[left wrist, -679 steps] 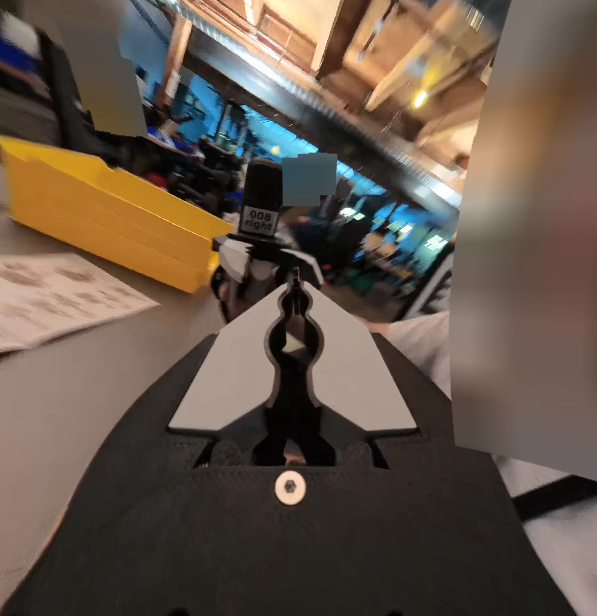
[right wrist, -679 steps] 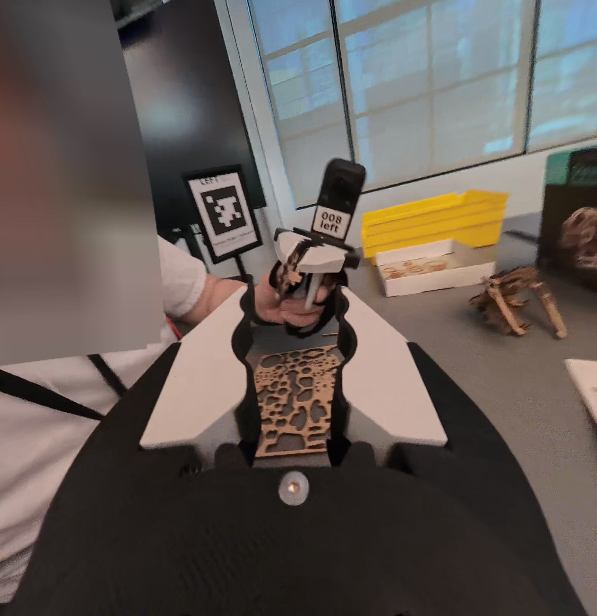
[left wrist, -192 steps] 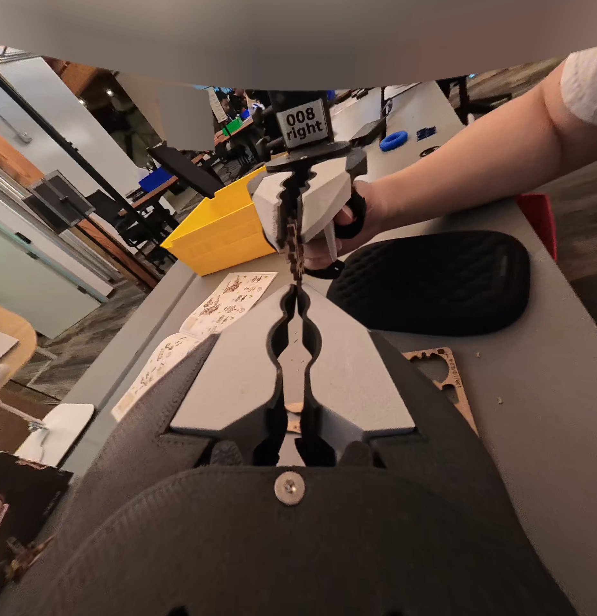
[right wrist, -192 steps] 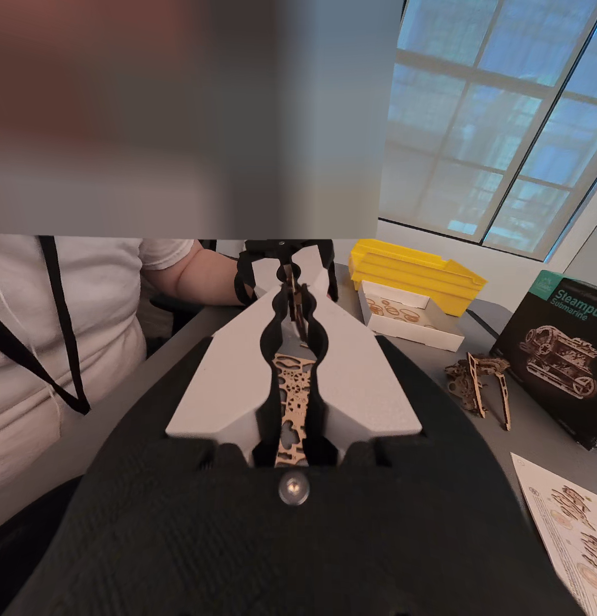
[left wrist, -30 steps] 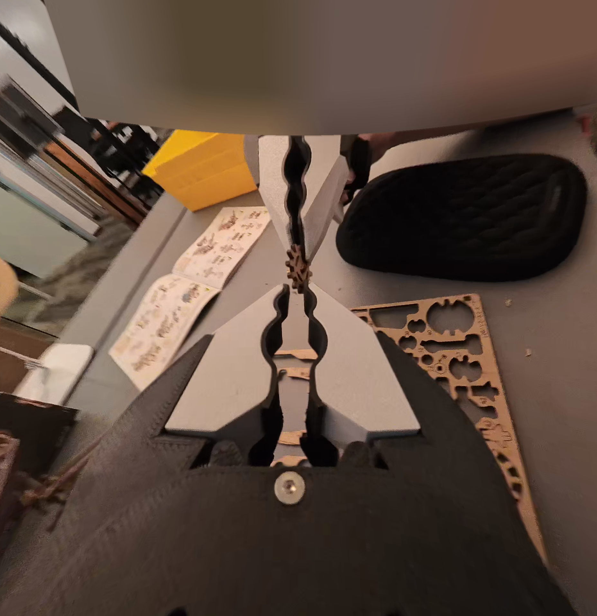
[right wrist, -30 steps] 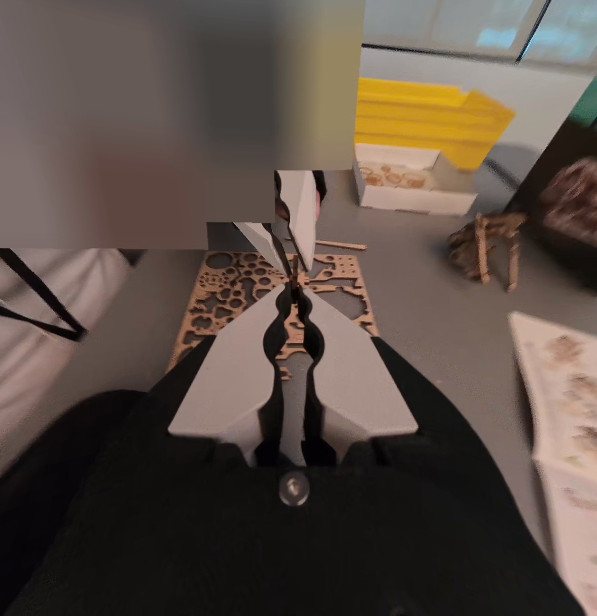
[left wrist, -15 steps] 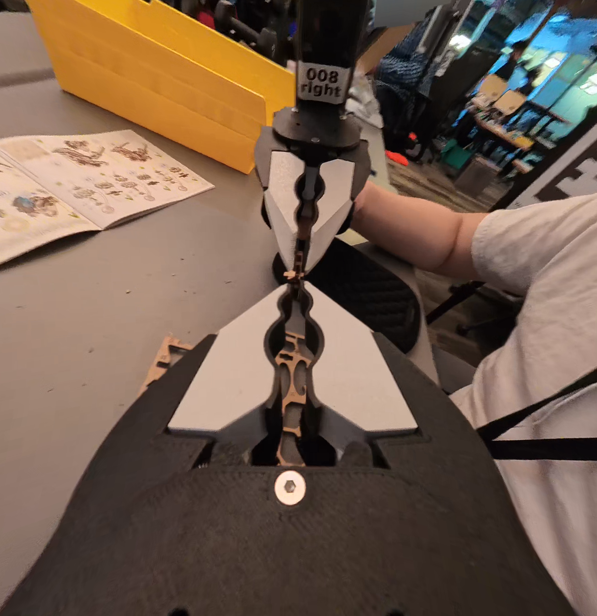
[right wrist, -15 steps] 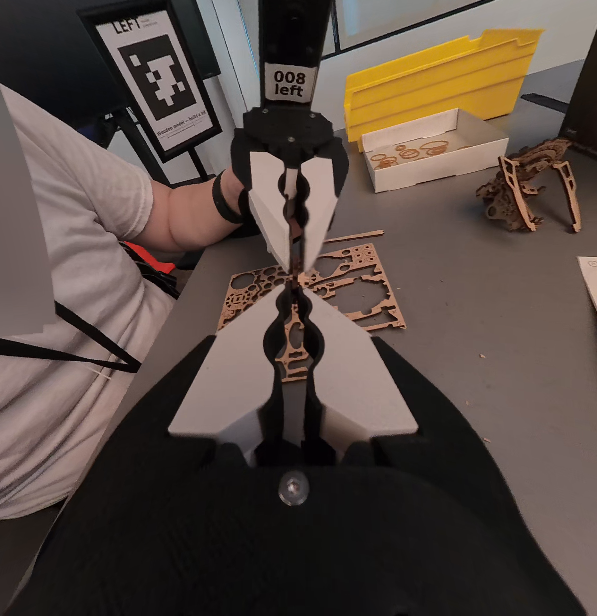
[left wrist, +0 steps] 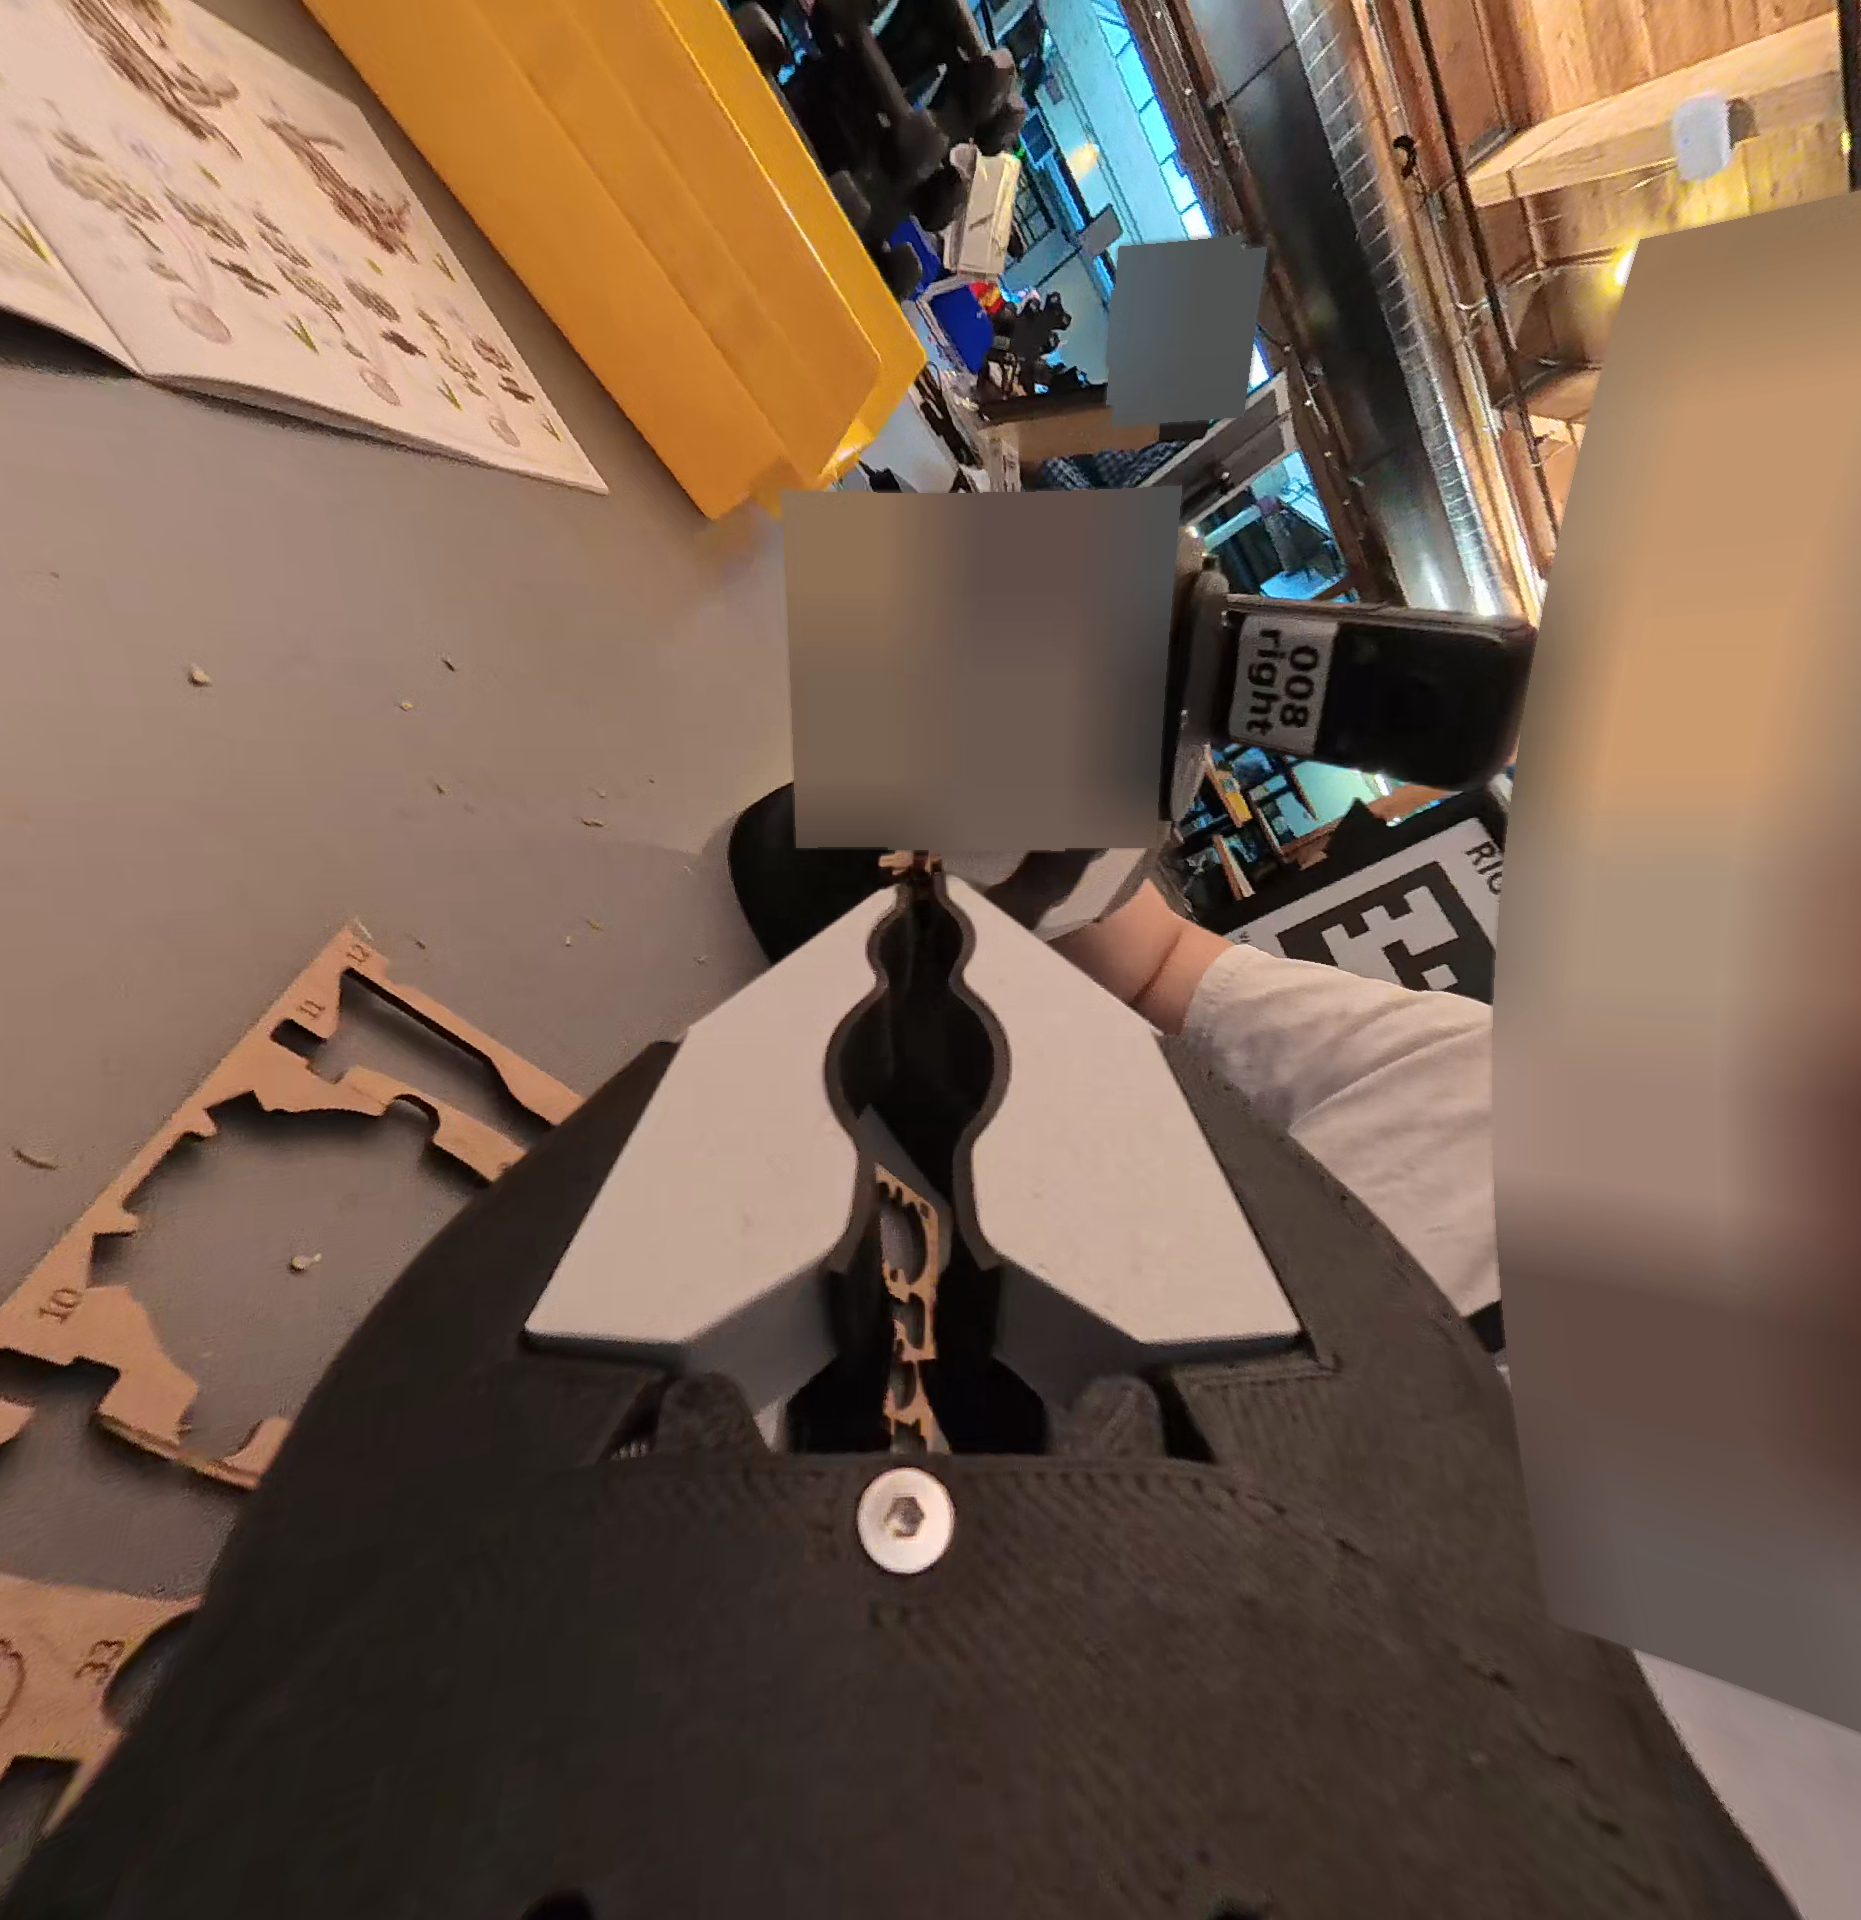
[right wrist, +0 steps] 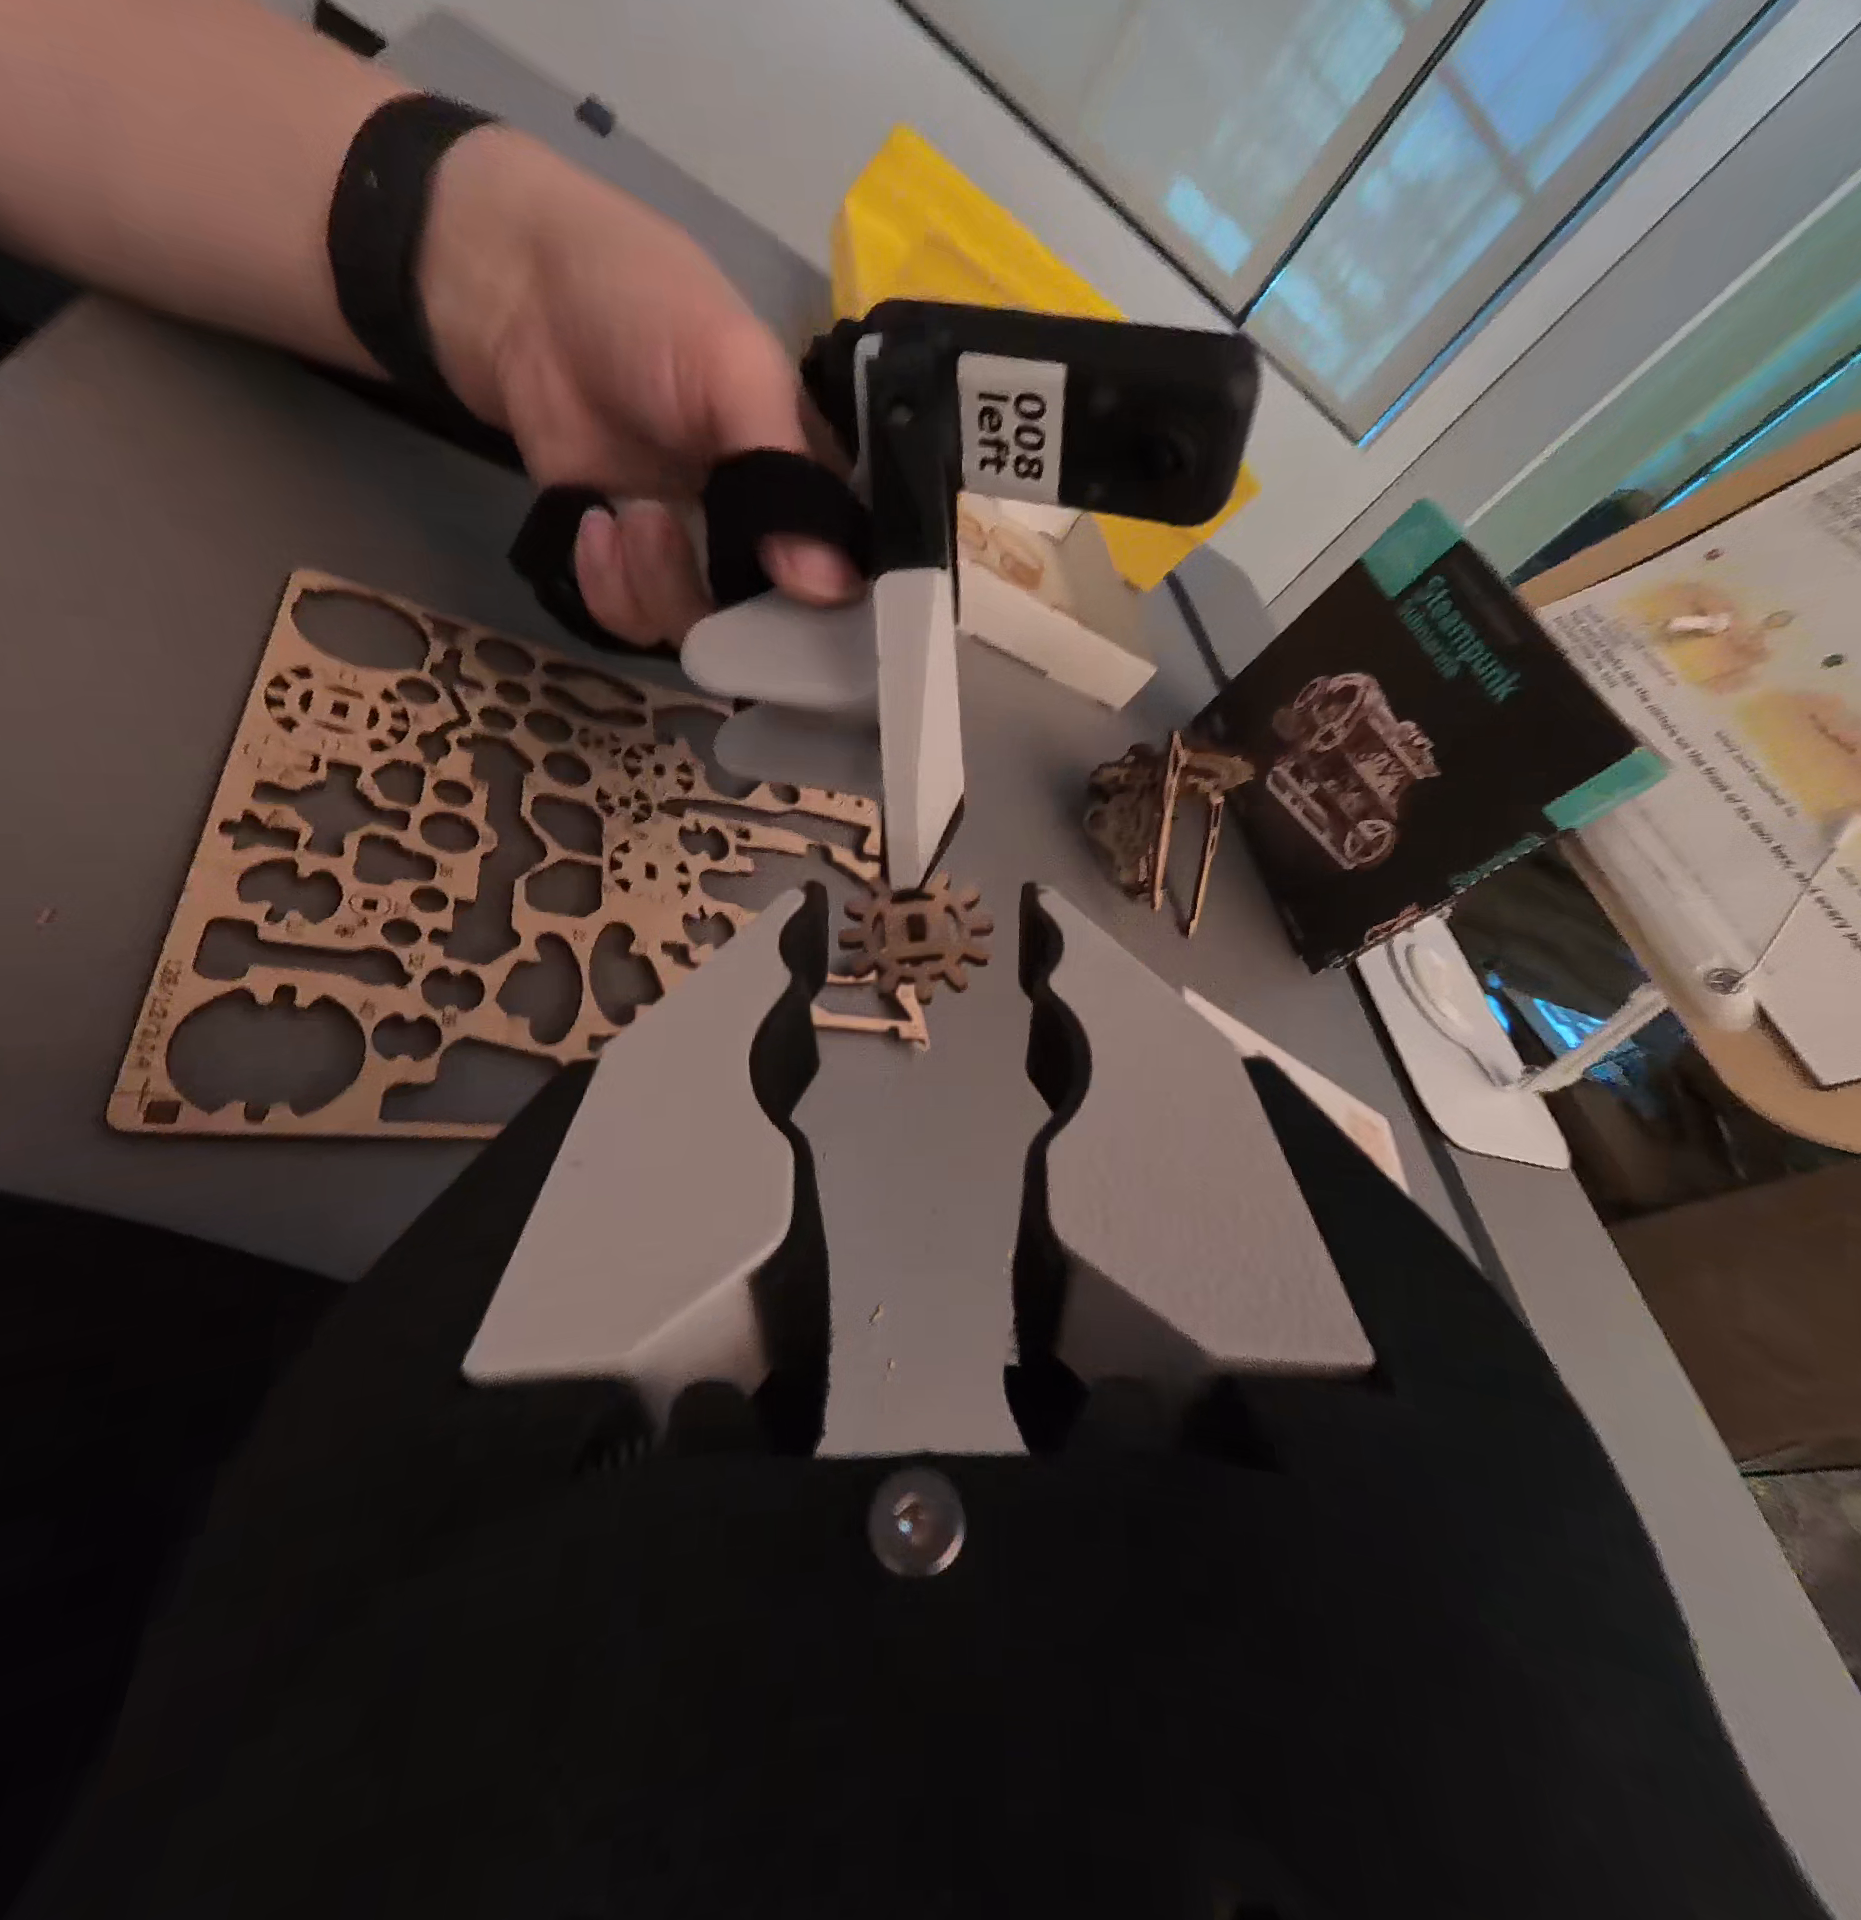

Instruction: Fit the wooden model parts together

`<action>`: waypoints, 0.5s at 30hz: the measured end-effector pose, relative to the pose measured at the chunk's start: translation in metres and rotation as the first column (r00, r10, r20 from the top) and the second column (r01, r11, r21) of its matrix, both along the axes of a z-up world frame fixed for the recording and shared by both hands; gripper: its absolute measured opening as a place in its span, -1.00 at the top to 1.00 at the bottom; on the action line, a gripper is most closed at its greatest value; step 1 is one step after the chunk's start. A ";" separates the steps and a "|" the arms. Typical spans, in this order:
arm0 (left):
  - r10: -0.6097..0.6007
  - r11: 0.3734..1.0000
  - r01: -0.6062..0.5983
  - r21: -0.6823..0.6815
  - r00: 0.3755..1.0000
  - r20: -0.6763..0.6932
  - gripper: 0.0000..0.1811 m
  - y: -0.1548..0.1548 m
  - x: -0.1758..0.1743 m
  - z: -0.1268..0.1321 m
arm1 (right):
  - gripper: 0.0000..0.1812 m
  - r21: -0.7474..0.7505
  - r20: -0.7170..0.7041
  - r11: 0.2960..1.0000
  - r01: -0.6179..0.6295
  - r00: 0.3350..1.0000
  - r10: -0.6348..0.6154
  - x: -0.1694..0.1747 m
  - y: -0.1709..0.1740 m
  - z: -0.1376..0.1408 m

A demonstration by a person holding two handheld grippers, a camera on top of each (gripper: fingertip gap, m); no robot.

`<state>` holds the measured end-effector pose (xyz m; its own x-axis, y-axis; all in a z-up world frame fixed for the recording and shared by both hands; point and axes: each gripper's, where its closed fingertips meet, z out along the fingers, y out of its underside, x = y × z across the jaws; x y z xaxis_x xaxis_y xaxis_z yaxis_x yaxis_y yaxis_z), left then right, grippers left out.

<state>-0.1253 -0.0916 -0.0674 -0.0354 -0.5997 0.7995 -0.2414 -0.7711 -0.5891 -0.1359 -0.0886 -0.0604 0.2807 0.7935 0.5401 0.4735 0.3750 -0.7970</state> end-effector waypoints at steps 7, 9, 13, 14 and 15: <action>0.004 1.000 -0.004 -0.027 1.000 -0.005 1.00 0.002 -0.001 -0.002 | 0.69 -0.058 0.007 0.998 0.000 1.000 0.000 0.001 0.002 -0.007; -0.002 1.000 0.001 -0.025 1.000 -0.011 1.00 0.002 -0.002 -0.004 | 0.69 -0.057 0.020 0.998 0.007 1.000 -0.006 0.001 0.003 -0.009; 0.037 0.999 -0.036 0.011 0.998 -0.051 0.76 0.013 -0.007 -0.009 | 0.70 -0.113 0.042 0.992 0.060 0.998 -0.056 0.009 0.014 -0.017; 0.067 0.997 -0.064 0.041 0.995 -0.073 0.74 0.019 -0.012 -0.010 | 0.70 -0.182 0.054 0.979 0.086 0.995 -0.078 0.016 0.021 -0.026; 0.092 0.994 -0.085 0.073 0.992 -0.086 0.78 0.024 -0.017 -0.011 | 0.69 -0.292 0.065 0.950 0.114 0.993 -0.099 0.022 0.028 -0.040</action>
<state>-0.1423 -0.0672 -0.0782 0.0898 -0.6514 0.7534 -0.2279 -0.7499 -0.6211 -0.1137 -0.0609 -0.1004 0.3516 0.8861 0.3020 0.5387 0.0723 -0.8394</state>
